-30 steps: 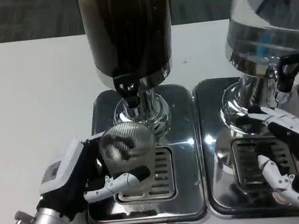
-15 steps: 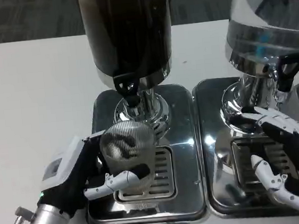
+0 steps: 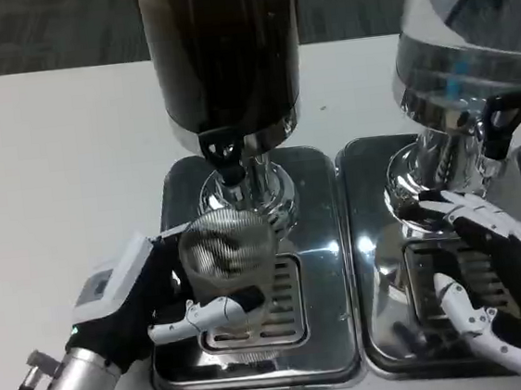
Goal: Grasp the cup under the faucet to collect the drink, then remove the cup.
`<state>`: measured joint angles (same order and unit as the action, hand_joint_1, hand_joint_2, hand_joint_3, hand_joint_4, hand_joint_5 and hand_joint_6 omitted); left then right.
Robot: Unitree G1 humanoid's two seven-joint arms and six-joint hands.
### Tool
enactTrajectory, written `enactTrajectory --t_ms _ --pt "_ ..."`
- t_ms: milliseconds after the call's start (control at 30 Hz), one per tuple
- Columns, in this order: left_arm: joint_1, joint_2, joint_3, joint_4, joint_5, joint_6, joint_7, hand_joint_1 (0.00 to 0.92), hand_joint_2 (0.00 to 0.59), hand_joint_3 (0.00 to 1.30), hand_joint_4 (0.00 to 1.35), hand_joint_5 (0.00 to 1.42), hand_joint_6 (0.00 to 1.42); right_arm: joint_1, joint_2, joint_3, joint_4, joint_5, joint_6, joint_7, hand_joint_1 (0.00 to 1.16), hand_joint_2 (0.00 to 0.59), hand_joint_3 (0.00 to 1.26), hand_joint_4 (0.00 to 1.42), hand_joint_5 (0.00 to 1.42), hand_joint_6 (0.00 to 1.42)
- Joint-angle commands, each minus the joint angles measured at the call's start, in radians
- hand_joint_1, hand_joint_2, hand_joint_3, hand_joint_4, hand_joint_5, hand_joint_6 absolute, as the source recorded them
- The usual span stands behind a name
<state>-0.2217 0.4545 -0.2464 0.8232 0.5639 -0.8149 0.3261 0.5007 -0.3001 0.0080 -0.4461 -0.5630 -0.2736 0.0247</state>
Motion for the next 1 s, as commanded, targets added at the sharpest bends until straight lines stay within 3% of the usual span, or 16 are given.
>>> enactTrajectory --t_ms 33,367,567,1000 --pt "0.004 0.020 -0.014 -0.021 0.026 0.024 -0.003 0.093 0.095 0.47 0.54 0.67 0.74 -0.005 0.011 0.007 0.000 -0.005 -0.006 -0.019 0.38 0.586 0.28 0.14 0.11 0.14" --pt "0.046 0.049 0.001 -0.112 0.050 0.074 0.019 0.048 0.067 0.42 0.39 0.53 0.54 -0.023 0.017 0.016 0.015 0.001 0.002 -0.015 0.38 0.586 0.29 0.14 0.12 0.16" --pt "0.060 0.059 0.007 -0.157 0.049 0.106 0.022 0.026 0.055 0.41 0.38 0.50 0.43 -0.033 0.020 0.019 0.027 0.009 0.006 -0.014 0.38 0.586 0.29 0.15 0.12 0.16" --pt "0.083 0.086 0.008 -0.220 0.053 0.142 0.019 0.001 0.048 0.40 0.28 0.41 0.35 -0.028 0.026 0.023 0.024 0.014 0.007 -0.012 0.39 0.586 0.29 0.15 0.12 0.16"
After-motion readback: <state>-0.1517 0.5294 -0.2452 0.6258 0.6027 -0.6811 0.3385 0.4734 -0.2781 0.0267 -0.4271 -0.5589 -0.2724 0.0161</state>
